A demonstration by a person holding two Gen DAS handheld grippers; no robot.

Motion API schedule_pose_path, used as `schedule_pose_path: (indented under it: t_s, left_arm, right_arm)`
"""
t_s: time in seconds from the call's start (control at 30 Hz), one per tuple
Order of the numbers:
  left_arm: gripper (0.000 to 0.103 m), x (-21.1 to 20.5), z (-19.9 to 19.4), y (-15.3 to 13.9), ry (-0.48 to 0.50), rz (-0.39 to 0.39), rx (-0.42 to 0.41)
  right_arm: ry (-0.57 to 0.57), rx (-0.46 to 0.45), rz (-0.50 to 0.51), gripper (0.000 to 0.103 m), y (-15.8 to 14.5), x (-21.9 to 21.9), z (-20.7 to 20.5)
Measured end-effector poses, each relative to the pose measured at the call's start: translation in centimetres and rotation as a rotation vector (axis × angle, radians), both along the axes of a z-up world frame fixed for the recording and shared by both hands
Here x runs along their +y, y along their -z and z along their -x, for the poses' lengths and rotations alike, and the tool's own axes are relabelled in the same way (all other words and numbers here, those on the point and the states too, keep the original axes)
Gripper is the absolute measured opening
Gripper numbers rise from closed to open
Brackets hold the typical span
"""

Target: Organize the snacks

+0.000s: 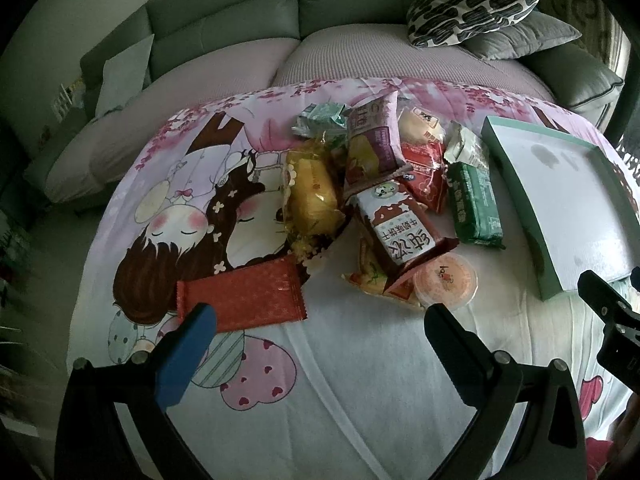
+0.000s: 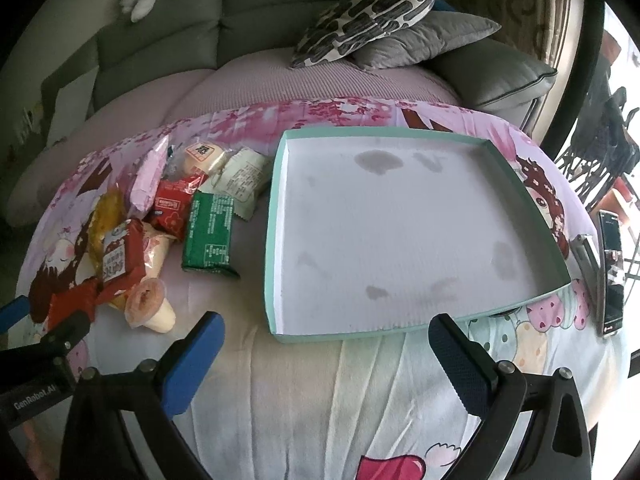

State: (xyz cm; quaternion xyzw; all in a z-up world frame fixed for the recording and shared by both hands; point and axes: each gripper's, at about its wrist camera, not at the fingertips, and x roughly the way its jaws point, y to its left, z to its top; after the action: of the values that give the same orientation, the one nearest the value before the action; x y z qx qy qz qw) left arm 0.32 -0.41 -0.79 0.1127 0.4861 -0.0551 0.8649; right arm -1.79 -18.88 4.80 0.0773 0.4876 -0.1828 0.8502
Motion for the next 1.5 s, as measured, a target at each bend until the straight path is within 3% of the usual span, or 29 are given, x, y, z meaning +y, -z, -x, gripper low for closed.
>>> schedule_pose_path:
  t_s: [1.5]
  left_arm:
    - [0.103, 0.15, -0.24, 0.46, -0.017, 0.011, 0.024]
  right_arm:
    - [0.007, 0.012, -0.008, 0.103, 0.34, -0.25, 0.0]
